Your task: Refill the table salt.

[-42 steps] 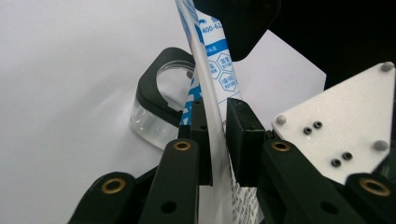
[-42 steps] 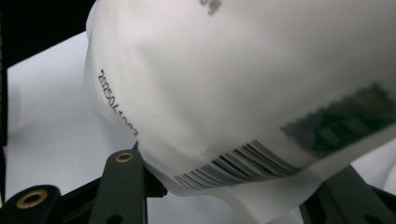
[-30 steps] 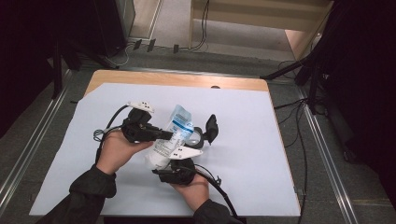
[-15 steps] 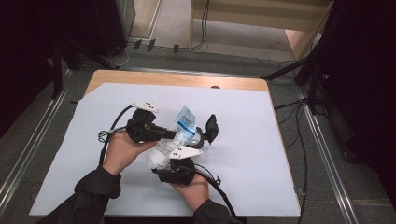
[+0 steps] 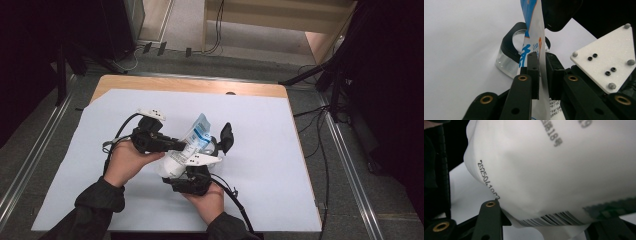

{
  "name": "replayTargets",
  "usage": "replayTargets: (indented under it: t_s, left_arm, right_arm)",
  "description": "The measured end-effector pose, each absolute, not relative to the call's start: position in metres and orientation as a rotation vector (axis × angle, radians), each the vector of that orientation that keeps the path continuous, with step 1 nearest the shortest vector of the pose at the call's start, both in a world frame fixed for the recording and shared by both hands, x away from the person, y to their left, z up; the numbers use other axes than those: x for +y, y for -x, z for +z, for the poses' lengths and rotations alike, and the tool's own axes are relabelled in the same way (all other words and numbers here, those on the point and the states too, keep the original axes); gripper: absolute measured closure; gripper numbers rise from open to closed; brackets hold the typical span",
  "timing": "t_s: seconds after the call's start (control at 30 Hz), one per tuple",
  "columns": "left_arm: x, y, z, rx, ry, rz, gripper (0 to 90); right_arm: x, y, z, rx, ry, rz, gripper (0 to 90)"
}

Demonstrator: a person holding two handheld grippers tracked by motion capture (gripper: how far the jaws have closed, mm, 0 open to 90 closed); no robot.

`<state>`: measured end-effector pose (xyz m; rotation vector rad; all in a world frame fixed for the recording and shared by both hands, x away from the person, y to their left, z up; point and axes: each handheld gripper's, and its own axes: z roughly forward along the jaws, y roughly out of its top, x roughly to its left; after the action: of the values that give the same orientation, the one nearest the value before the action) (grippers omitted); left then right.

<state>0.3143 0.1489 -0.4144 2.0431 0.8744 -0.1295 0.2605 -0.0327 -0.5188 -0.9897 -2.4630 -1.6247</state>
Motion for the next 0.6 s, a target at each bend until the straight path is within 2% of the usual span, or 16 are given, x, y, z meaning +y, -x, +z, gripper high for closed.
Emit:
replayTargets:
  t_s: [0.37, 0.6]
  left_arm:
    - [0.145, -0.31, -0.4122, 0.916, -2.039, -0.087, 89.3]
    - [0.1454, -0.3093, -0.4111, 0.909, -2.024, -0.085, 88.7]
  right_arm:
    - [-0.0264, -0.2591, -0.5148, -2.522, 0.959, -1.598, 46.7]
    - [-0.025, -0.2596, -0.5123, -2.5, 0.974, -1.605, 49.4]
